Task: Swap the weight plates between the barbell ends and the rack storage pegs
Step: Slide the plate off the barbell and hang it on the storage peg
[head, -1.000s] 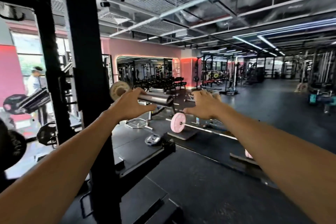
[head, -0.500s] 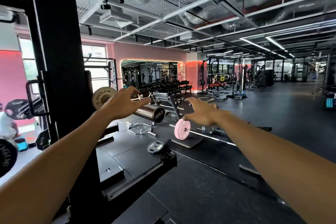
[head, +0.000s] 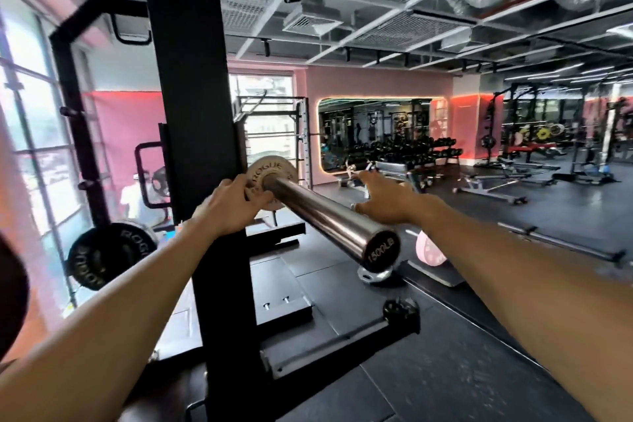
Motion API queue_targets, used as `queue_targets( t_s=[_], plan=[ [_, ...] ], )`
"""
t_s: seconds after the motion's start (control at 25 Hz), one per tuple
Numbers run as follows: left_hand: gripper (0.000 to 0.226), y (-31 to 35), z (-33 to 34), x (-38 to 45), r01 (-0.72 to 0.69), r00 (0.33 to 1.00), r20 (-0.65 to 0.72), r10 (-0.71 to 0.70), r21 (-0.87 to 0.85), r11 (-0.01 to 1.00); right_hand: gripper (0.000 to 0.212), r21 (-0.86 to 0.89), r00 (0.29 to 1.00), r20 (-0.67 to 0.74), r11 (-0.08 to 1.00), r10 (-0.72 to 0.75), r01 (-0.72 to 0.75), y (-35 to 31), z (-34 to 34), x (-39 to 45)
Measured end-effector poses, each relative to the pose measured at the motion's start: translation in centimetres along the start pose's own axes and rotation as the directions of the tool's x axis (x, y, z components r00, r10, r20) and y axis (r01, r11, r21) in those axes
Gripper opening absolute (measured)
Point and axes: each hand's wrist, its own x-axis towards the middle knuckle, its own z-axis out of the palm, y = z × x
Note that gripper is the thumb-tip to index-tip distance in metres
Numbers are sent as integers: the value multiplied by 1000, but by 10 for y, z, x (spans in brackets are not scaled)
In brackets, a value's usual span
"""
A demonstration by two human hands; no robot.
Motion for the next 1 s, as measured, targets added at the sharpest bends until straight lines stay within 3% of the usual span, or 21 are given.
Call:
queue_targets(
  t_s=[0.2,0.52,0.84,1.0],
  plan=[
    [61,-29,10,45,90,994,-70,-84,81,993,62,79,992,31,989,-125,122,-11,28,86],
    [43,-30,38,115,183,982,-50,-183,-8,983,46,240,960,40,935,-277,260,-30,68,199],
    [22,-23,46,121,248,960,-149,-237,59,967,27,387,954,-74,873,-291,296,-39,80,232],
    [6,-10,41,102,251,956,-176,-234,79,965,11,478,947,-29,827,-320,294,-29,69,212]
  ],
)
